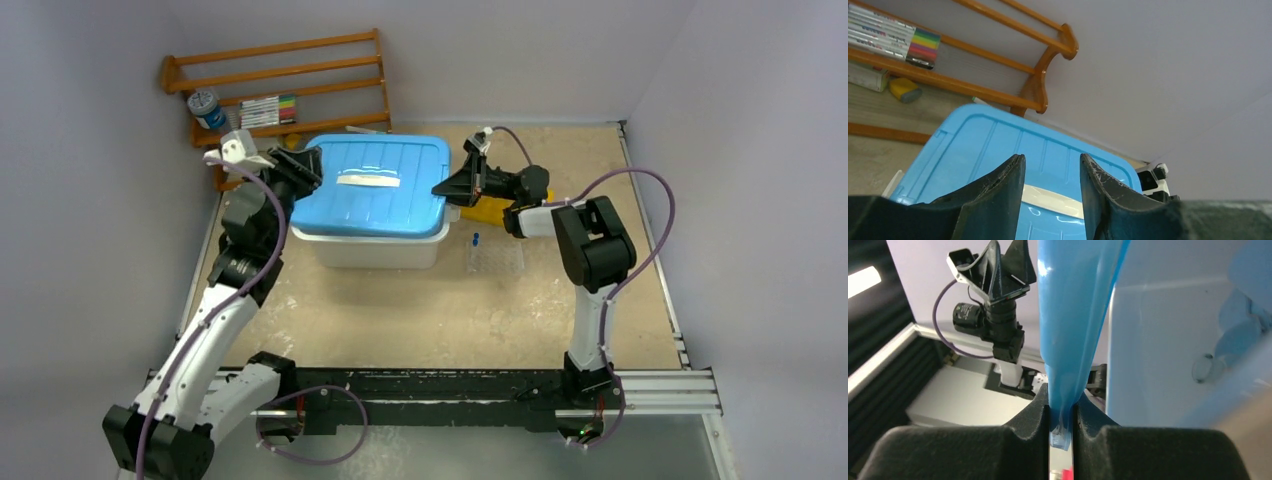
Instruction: Organize the chemistry lab equipment
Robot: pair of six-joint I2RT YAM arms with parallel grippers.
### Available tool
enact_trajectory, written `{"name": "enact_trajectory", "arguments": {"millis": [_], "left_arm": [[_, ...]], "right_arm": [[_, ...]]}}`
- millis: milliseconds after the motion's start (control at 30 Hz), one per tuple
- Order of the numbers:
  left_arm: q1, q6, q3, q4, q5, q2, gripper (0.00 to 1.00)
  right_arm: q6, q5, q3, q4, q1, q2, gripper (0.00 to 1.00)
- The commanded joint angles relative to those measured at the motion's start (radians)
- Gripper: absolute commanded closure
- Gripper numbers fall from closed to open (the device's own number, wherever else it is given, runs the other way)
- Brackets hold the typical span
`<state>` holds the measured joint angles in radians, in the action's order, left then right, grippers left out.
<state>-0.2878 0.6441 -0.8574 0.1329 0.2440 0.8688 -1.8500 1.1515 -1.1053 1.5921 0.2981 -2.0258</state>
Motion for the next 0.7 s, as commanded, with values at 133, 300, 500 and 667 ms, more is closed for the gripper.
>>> {"name": "enact_trajectory", "arguments": {"millis": [133, 300, 500, 667], "left_arm": [[0.040, 0.037, -0.093, 0.037, -0.112, 0.186, 0.57], [0.053, 0.043, -0.077, 0.052, -0.138, 0.231, 0.57], [0.056, 0.064, -0.043, 0.070, -0.143, 0.269, 0.57], [0.064, 0.097, -0.031, 0.045, -0.126, 0.309, 0.57]], "right_arm": [[-0.128, -0.001, 0.025, 0.379, -0.002, -0.042, 1.00], [-0.148, 0.008, 0.063, 0.411, -0.016, -0.033, 1.00], [-0.157, 0.017, 0.127, 0.456, -0.039, -0.015, 1.00], [-0.136, 0.024, 0.163, 0.456, -0.040, 0.005, 0.92]]}}
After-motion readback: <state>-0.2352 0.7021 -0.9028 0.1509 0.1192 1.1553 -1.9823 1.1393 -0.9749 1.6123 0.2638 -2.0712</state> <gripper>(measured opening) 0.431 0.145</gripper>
